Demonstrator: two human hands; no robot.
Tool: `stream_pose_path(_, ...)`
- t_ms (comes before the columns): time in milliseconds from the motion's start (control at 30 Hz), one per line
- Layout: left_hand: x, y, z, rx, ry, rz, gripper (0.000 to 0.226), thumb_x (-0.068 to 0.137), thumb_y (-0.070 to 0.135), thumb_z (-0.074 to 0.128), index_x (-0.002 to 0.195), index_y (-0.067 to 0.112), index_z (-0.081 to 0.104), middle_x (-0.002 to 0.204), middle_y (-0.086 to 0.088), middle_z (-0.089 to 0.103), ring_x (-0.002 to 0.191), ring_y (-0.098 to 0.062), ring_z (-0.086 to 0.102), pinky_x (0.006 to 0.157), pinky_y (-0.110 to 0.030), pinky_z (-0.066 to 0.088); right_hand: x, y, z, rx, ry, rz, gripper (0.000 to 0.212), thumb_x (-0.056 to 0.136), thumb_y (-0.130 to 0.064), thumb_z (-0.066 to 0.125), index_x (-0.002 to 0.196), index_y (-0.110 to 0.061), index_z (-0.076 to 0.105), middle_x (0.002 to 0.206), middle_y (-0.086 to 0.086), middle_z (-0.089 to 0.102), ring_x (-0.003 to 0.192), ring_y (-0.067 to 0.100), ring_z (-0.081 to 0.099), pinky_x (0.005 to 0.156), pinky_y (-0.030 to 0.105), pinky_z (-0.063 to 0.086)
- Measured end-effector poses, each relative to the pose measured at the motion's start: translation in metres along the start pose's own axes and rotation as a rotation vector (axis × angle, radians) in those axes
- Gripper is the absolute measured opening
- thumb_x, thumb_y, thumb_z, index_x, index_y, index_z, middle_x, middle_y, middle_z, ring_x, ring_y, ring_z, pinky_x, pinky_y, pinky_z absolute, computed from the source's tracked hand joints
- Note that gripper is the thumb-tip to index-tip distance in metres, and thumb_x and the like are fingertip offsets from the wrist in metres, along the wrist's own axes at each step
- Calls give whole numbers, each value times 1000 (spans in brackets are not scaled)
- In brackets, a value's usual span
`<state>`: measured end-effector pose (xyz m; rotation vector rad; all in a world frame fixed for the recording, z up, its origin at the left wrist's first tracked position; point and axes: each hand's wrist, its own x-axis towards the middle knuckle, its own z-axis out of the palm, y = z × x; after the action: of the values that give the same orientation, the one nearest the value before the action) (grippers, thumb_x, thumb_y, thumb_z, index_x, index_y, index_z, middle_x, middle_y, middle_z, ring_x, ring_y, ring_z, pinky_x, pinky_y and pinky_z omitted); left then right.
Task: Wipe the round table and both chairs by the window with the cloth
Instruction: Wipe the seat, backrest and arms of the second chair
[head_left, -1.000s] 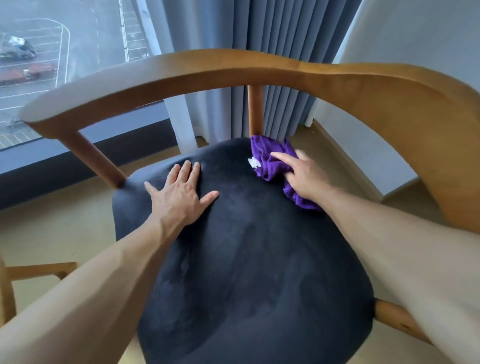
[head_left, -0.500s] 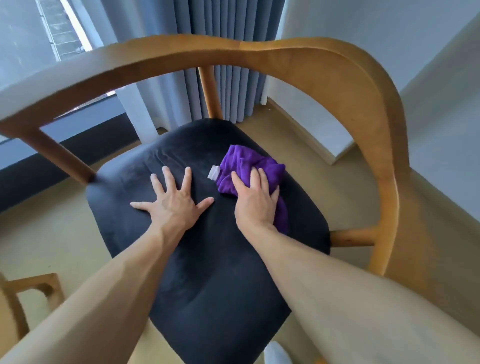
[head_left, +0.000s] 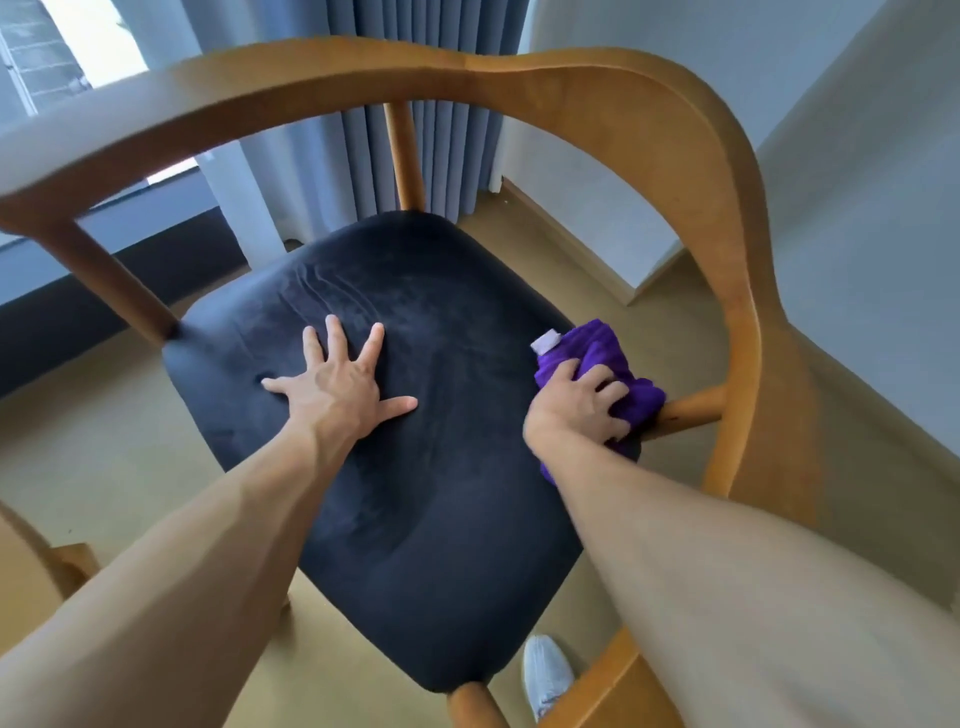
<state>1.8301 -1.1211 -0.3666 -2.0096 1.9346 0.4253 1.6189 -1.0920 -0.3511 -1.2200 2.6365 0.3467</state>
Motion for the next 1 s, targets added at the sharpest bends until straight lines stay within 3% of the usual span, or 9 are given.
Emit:
stream_pose_path(133, -1, -1, 2, 20, 26, 12, 107, 73, 91, 39, 154, 45, -13, 165, -7, -11, 152, -34, -7, 97, -78, 33, -70, -35, 15, 107, -6, -108, 57, 91, -20, 61, 140, -29, 33, 140, 14, 24, 123, 35, 25, 73, 49, 40)
stream_pose_path(233, 0, -1, 4, 25, 48, 6, 107, 72, 92, 37, 154, 45, -12, 165, -6, -10, 152, -33, -6, 97, -77, 35, -92, -28, 21, 87, -26, -328, 76, 78, -22, 78, 135, -36, 29, 135, 10, 25, 121, 33, 25, 76, 48, 42)
stream_pose_path(300, 1, -1, 4, 32, 49, 3, 107, 72, 92, 36, 154, 45, -13, 165, -6, -10, 152, -33, -5, 96, -77, 36, -72, -2, 16, 28, -5, -375, 76, 80, -19, 75, 137, -38, 28, 135, 9, 26, 124, 34, 26, 82, 50, 42)
stream_pose_path(400, 2, -2, 7, 45, 54, 4, 107, 71, 93, 34, 154, 45, -15, 165, -6, -10, 152, -33, -5, 95, -76, 37, -20, 38, 2, -91, 32, -240, 64, 90, -16, 60, 142, -37, 27, 138, 12, 27, 126, 36, 25, 88, 57, 42)
stream_pose_path(500, 3, -2, 6, 43, 52, 10, 107, 71, 93, 35, 154, 45, -14, 165, -6, -10, 153, -33, -5, 95, -76, 37, 3, 50, -7, -70, -43, -54, 73, 83, -18, 66, 143, -34, 27, 140, 13, 24, 127, 36, 24, 87, 59, 44)
stream_pose_path(733, 1, -1, 6, 39, 70, 12, 107, 73, 91, 37, 154, 44, -14, 165, -8, -10, 152, -34, -5, 95, -76, 37, -47, 12, -3, 29, -214, 96, 75, 76, -21, 73, 137, -30, 30, 138, 17, 19, 120, 39, 28, 70, 50, 46)
stream_pose_path(900, 2, -2, 1, 19, 25, 9, 106, 74, 89, 43, 154, 46, -12, 165, -6, -9, 152, -33, -4, 96, -76, 36, -125, -25, 2, 103, -397, -9, 65, 81, -22, 72, 133, -28, 35, 132, 14, 21, 119, 36, 28, 67, 46, 47)
stream_pose_path(1000, 6, -12, -6, -26, 5, 41, 90, 82, 83, 40, 154, 49, -2, 165, -3, -1, 151, -30, 2, 98, -72, 41, -167, -43, 11, 141, -475, -164, 68, 80, -22, 74, 134, -28, 33, 131, 12, 21, 118, 35, 27, 67, 43, 48)
